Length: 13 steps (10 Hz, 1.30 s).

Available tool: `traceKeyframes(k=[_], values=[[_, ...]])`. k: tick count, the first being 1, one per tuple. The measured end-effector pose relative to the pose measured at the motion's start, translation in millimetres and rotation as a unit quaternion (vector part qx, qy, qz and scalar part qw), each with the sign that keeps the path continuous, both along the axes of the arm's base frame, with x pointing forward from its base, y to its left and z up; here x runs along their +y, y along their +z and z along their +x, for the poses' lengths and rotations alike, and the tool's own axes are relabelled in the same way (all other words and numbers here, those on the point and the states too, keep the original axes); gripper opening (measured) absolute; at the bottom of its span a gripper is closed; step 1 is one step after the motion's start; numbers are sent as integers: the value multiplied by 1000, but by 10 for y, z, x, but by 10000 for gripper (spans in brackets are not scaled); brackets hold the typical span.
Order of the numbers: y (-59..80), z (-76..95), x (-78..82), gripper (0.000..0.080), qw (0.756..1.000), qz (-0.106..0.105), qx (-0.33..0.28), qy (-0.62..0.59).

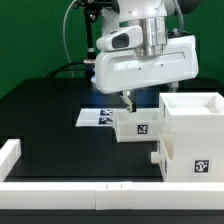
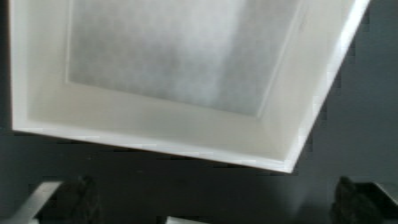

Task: Assemble drawer

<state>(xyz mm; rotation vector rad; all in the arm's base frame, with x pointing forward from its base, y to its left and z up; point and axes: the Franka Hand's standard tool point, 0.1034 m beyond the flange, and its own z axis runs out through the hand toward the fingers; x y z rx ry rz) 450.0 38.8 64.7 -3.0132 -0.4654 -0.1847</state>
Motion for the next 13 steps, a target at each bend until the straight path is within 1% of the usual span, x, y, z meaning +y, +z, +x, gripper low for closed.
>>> traceKeyframes(k=[1,2,3,4,5,6,7,8,9,10,11,12,13], values=[[1,-1,0,650,1000,0,0,0],[18,-60,102,650,998,5,3,-60],[32,-184,273,650,995,8,10,-103],[41,-210,321,650,990,13,14,-139],[-5,-206,361,650,990,18,-11,-140],[-139,-310,376,650,990,20,-19,-139],[-145,-325,373,650,990,18,-2,-139],[-106,-283,372,650,990,18,-8,-139],[-140,-320,370,650,986,22,-8,-163],[-245,-457,382,650,980,25,-3,-195],[-376,-594,441,650,979,25,5,-202],[-483,-630,396,650,982,22,5,-189],[-508,-627,347,650,982,21,6,-188]])
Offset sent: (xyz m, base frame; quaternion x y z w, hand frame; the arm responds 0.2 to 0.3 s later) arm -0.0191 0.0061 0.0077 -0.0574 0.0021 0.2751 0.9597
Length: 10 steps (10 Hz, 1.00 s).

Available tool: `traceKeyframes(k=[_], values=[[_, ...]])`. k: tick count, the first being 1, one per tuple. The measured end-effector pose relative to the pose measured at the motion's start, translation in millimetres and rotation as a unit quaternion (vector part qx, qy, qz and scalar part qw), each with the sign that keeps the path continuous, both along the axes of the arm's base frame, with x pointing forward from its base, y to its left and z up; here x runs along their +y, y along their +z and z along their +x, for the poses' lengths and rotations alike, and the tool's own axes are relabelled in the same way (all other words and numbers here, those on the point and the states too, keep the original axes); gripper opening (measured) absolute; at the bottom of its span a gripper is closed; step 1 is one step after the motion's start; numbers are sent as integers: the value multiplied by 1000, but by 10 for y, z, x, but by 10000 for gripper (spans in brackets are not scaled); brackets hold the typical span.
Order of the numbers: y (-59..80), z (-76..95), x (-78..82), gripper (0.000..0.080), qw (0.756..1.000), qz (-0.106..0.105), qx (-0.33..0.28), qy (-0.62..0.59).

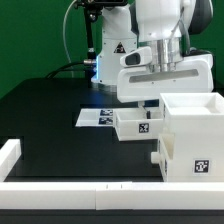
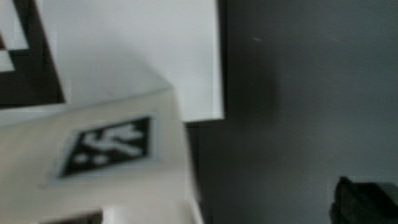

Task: Assemble drawer

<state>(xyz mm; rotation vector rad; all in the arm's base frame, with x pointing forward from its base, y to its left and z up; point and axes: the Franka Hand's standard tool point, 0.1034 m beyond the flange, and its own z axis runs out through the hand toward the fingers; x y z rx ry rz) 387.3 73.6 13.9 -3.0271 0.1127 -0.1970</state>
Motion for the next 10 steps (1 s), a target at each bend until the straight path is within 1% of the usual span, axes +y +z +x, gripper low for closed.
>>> traceKeyframes(k=[1,2,4,5,6,7,8,9,10], values=[[9,4,19,620,1000,0,-1,2],[4,0,18,620,1000,0,0,3],[2,-1,17,265,1000,0,0,3],[1,-2,17,265,1000,0,0,3],[1,-2,17,129,1000,0,0,3],[7,5,15,41,1000,0,-1,4],[36,21,14,40,1000,-3,-5,25],[121,77,-16,40,998,-11,-13,67],[244,169,-126,39,993,-20,-17,112]])
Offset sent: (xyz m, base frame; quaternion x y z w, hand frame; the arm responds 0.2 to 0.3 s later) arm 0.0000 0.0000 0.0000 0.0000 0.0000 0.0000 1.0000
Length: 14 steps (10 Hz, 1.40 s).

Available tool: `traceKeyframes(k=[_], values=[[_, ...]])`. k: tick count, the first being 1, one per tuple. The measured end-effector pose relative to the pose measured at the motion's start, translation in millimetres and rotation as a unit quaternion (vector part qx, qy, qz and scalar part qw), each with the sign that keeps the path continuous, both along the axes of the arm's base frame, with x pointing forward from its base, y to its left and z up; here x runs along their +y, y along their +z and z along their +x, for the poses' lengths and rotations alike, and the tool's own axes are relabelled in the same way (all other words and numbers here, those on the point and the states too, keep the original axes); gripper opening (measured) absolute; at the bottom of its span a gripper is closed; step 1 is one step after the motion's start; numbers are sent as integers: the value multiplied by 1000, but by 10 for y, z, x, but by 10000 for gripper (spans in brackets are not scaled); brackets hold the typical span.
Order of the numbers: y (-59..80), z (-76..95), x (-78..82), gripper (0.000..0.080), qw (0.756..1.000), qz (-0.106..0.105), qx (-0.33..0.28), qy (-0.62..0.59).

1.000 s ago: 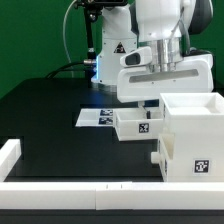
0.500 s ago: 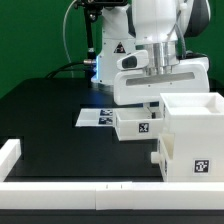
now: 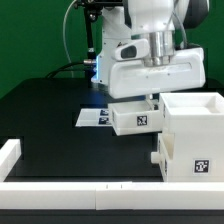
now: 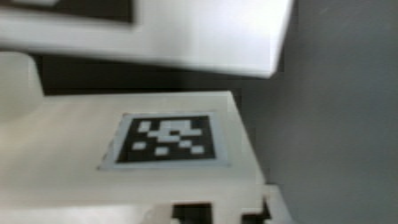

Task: Assemble drawer

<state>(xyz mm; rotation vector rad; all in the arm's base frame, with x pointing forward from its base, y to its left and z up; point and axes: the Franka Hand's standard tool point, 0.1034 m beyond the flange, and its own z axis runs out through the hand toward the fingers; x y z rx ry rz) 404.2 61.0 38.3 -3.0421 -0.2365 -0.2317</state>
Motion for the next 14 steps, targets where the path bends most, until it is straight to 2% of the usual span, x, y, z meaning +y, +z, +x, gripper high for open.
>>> traceKeyframes(k=[2,3,4,7,8,10,11,12,14], values=[[218,147,-323,39,996,-17,-7,84],[284,185,-501,39,995,-24,-13,100],[285,176,-563,39,996,-21,-9,87],[268,169,-547,39,996,-21,-7,90],[252,246,-625,39,991,-18,7,131],[308,700,-875,39,979,9,27,200],[296,786,-861,39,977,12,23,212],[303,784,-817,39,970,14,24,242],[296,781,-831,39,971,14,25,237]])
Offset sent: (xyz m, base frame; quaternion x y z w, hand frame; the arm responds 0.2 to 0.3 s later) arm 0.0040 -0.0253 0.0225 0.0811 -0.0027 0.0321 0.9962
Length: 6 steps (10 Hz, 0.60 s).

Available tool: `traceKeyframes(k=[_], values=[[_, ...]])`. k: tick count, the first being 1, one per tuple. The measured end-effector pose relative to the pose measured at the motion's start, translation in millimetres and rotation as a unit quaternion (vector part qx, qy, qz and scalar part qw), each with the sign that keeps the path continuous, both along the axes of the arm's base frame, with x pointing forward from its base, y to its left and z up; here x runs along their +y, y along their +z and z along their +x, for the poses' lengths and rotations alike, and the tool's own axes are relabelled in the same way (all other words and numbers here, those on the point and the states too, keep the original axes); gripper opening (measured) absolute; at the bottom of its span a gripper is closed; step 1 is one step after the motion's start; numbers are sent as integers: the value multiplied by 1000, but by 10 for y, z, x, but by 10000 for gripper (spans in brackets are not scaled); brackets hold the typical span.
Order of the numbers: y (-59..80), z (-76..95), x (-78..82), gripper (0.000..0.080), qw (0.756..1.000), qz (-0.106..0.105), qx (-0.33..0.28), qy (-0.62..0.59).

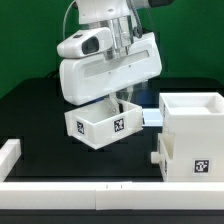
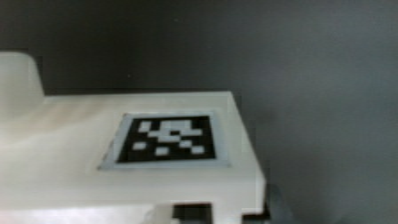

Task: Assemble drawer

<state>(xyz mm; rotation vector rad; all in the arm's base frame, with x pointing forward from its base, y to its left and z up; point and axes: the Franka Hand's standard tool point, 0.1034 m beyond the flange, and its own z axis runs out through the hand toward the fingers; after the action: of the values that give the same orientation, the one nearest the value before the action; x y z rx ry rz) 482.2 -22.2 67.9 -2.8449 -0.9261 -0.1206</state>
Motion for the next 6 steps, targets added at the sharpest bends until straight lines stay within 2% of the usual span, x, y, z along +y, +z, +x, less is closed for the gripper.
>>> traceKeyframes(k=[2,3,5,6], values=[[0,1,-1,39,1000,0,0,2],[46,83,-29,39,997,-18,-38,63],[115,234,1,39,984,-40,-63,159],[94,232,32,39,986,-26,-32,164]])
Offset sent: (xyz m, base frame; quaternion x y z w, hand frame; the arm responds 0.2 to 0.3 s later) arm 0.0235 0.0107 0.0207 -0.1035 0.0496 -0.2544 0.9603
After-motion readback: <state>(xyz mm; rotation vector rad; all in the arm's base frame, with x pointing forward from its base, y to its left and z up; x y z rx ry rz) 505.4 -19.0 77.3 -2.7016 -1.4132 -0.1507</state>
